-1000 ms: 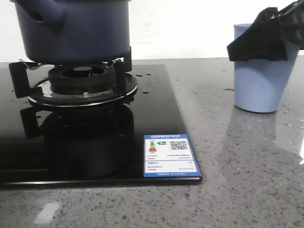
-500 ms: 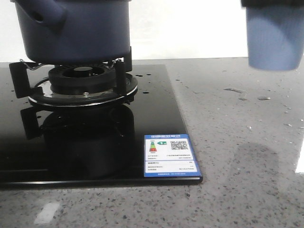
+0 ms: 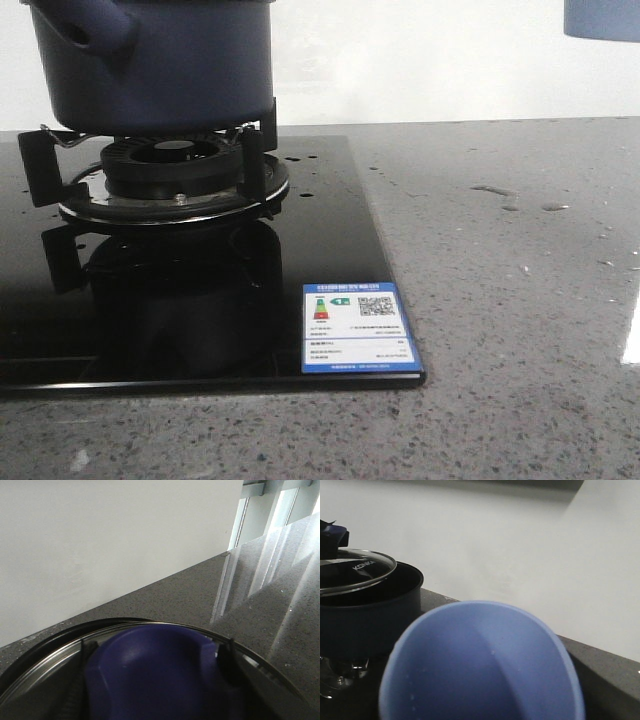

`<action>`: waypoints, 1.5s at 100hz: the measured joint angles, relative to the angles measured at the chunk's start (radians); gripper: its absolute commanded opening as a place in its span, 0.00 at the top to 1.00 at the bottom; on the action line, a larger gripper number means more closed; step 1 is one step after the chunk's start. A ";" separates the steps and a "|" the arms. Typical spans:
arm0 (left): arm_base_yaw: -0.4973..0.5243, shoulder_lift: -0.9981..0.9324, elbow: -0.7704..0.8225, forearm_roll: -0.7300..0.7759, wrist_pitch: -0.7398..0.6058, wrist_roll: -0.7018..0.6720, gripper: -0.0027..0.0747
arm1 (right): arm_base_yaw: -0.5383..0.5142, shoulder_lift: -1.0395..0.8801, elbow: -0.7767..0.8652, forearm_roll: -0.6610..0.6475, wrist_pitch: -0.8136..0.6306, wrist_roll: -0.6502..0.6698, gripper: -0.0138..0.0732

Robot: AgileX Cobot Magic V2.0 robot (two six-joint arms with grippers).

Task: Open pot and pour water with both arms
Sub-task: 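Lower the cup back onto the counter and open the right gripper, then lower the lid onto the saucepan with the left gripper and release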

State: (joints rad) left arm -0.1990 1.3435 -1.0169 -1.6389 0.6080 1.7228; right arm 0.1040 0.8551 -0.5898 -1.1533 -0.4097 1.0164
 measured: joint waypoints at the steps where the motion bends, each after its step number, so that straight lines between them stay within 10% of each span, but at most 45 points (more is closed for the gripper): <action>1: 0.000 0.005 -0.005 -0.001 0.000 0.000 0.60 | 0.000 0.000 0.000 0.000 0.001 0.000 0.92; 32: 0.000 0.036 -0.074 -0.021 0.020 0.007 0.60 | 0.000 0.158 0.000 0.000 0.046 0.000 0.87; 72: 0.000 0.036 -0.078 -0.028 0.059 0.009 0.60 | 0.000 0.334 0.001 -0.001 -0.016 0.002 0.09; 150: 0.000 0.039 -0.078 -0.028 0.073 0.010 0.60 | 0.000 0.214 -0.097 -0.006 -0.051 0.002 0.13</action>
State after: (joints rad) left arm -0.1994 1.3822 -1.0947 -1.6668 0.6811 1.7324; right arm 0.1040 1.0688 -0.6865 -1.1592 -0.4611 1.0180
